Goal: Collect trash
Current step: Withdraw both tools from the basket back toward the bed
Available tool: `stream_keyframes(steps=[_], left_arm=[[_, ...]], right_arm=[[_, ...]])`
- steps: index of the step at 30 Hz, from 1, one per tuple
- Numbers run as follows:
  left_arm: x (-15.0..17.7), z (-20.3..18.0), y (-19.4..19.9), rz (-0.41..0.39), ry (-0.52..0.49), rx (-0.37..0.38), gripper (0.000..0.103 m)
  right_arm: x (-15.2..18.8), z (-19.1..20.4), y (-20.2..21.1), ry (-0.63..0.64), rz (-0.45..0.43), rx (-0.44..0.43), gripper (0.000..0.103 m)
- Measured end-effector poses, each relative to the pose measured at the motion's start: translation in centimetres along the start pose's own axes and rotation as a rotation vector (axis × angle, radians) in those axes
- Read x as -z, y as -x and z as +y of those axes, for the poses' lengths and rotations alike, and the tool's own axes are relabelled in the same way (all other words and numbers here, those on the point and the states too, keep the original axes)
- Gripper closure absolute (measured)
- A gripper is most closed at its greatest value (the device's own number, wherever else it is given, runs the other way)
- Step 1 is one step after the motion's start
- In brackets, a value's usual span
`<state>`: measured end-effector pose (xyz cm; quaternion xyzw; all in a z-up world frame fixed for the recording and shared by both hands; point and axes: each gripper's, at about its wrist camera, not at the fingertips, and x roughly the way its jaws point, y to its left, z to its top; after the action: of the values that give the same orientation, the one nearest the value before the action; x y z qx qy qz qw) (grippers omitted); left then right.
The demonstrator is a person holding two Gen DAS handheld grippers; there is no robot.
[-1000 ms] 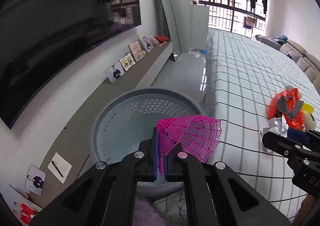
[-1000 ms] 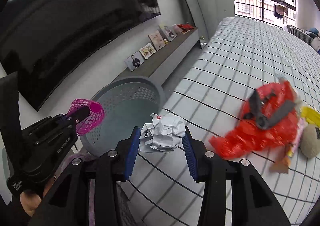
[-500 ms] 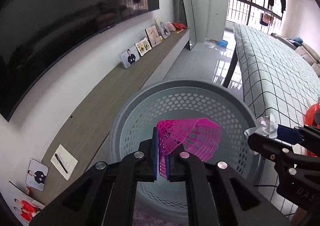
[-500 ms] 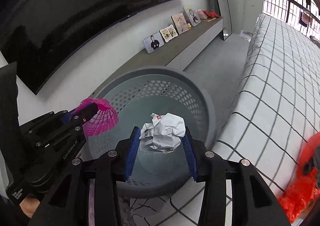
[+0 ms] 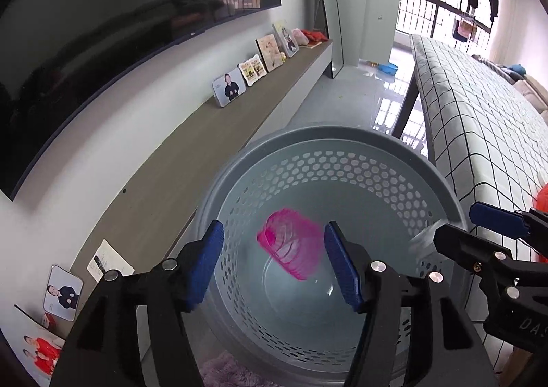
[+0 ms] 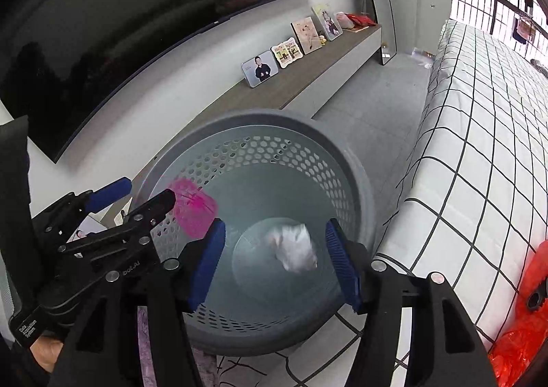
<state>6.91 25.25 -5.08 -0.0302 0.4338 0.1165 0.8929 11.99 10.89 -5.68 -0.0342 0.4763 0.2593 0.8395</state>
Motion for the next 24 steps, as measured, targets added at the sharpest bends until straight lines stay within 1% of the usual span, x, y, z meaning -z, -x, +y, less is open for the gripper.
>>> stream_keyframes(steps=[5, 9, 13, 16, 18, 24], left_arm=[[0.0, -0.1, 0.1, 0.003, 0.001, 0.0, 0.042], [0.0, 0.0, 0.1, 0.002, 0.003, -0.004, 0.038], [0.1, 0.1, 0.1, 0.0, 0.007, -0.008, 0.036], [0.1, 0.2, 0.2, -0.002, 0.011, -0.014, 0.031], [0.1, 0.2, 0.4, -0.012, 0.014, -0.02, 0.025], [0.0, 0.6, 1.0, -0.029, 0.021, -0.034, 0.019]], right_arm=[[-0.1, -0.2, 0.0, -0.004, -0.005, 0.0, 0.045], [-0.1, -0.3, 0.2, -0.008, -0.01, 0.0, 0.045], [0.0, -0.4, 0.3, -0.011, -0.013, 0.001, 0.045], [0.0, -0.5, 0.5, -0.011, -0.018, 0.006, 0.045], [0.0, -0.5, 0.7, -0.011, -0.021, 0.008, 0.045], [0.2, -0.6, 1.1, -0.018, -0.026, 0.008, 0.045]])
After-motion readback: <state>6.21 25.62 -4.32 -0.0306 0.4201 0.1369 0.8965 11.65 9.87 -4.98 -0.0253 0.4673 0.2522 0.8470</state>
